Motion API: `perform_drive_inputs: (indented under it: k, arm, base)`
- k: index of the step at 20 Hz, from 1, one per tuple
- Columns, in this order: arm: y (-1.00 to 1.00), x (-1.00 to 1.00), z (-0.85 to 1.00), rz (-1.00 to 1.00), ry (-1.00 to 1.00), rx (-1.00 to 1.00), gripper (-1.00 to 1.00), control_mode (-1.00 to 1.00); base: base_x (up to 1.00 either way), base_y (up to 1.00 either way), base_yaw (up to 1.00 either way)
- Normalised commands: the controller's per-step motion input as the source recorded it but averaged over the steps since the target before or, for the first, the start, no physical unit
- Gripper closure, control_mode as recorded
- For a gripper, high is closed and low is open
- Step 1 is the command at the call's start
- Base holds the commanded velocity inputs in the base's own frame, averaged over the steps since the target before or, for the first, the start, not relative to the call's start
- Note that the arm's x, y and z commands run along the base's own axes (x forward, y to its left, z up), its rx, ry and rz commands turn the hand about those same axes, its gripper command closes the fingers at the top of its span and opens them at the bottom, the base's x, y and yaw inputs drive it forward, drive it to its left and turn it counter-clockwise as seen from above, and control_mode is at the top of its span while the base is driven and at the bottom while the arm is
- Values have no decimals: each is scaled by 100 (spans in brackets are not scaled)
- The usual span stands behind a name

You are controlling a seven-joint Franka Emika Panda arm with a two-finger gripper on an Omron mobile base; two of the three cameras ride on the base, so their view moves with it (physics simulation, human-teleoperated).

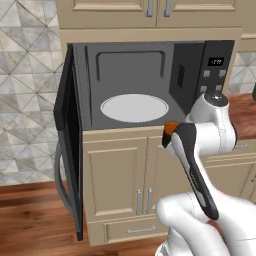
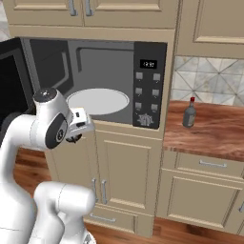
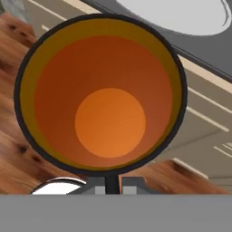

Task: Place the microwavable item in the microwave. Then, close the microwave door and press the start button.

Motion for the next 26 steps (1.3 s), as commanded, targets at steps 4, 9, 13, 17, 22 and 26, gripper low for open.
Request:
perform_drive_inputs:
  k: [4, 9, 13, 17, 22, 26]
  arm:
    - [0, 81, 22, -13, 0, 0, 100, -100]
    - [0, 84, 11, -12, -6, 0, 100, -100]
    - [3, 84, 1, -8, -7, 0, 100, -100]
    - [20, 79, 0, -5, -9, 0, 100, -100]
    - [8, 75, 0, 0, -1, 3, 100, -100]
    - [0, 62, -19, 0, 2, 0, 100, -100]
  base:
    - [0, 0, 0]
    - [0, 0, 0]
    - [0, 0, 0]
    - [0, 0, 0]
    - [0, 0, 0]
    - [0, 0, 0]
